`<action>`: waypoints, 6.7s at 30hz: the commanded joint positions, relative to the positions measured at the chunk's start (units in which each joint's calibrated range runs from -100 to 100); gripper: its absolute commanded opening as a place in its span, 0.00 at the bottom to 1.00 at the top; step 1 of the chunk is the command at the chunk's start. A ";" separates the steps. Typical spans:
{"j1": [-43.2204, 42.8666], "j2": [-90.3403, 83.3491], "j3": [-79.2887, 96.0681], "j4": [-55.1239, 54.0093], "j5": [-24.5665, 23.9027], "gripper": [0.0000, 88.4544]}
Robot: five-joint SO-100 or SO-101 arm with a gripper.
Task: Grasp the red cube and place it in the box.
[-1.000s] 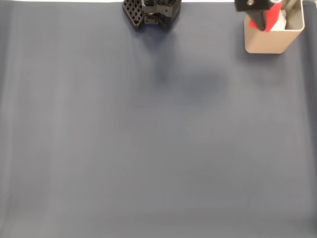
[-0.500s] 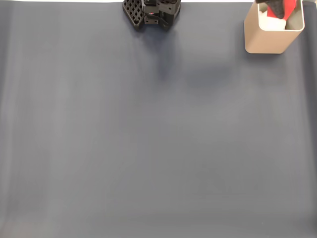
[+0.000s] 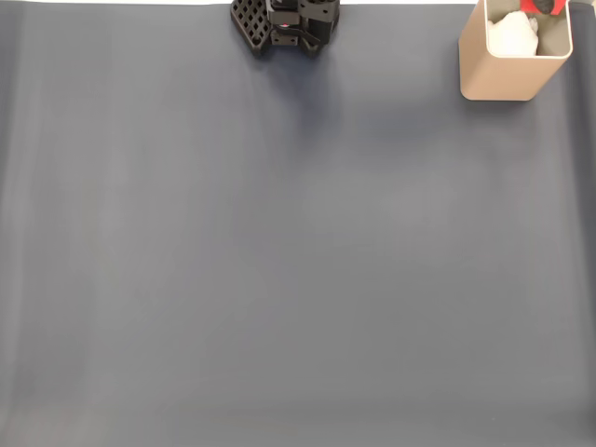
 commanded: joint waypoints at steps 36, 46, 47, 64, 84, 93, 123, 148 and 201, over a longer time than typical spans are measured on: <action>-1.33 0.90 12.11 -11.46 -3.37 0.01; -4.45 0.46 11.66 -11.54 -4.44 0.01; -4.52 0.46 11.57 -11.54 -4.44 0.01; -3.03 -0.66 11.02 -12.52 -5.27 0.06; 0.31 -2.57 12.39 -13.43 -4.00 0.44; 0.38 -3.26 13.21 -13.43 -4.84 0.43; 9.40 -7.60 14.39 -15.31 -4.98 0.00; 49.45 -14.61 17.13 -15.07 -5.03 0.00; 57.19 -61.15 81.46 -23.84 -10.26 0.00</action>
